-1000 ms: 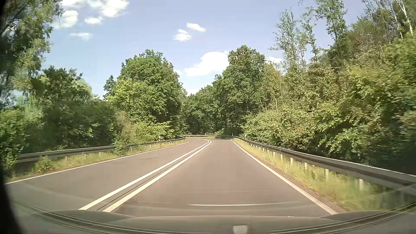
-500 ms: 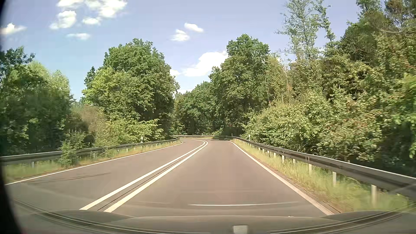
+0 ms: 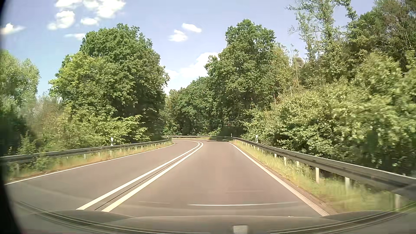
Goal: Follow the waypoints while adhering to traffic rules and regulations
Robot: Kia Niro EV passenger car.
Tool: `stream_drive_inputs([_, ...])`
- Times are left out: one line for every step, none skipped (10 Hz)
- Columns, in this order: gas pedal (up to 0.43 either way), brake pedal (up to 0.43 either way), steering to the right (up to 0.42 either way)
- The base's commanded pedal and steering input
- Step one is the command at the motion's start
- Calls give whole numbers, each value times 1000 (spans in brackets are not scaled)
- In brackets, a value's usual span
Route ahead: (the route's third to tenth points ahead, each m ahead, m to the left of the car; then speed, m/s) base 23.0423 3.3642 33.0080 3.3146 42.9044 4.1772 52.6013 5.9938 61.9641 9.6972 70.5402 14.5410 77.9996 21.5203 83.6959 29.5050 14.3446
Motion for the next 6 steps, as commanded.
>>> stream_drive_inputs([350,30,5])
stream_drive_inputs([339,30,5])
stream_drive_inputs([339,30,5])
stream_drive_inputs([331,30,5])
stream_drive_inputs([319,30,5])
stream_drive_inputs([299,30,4])
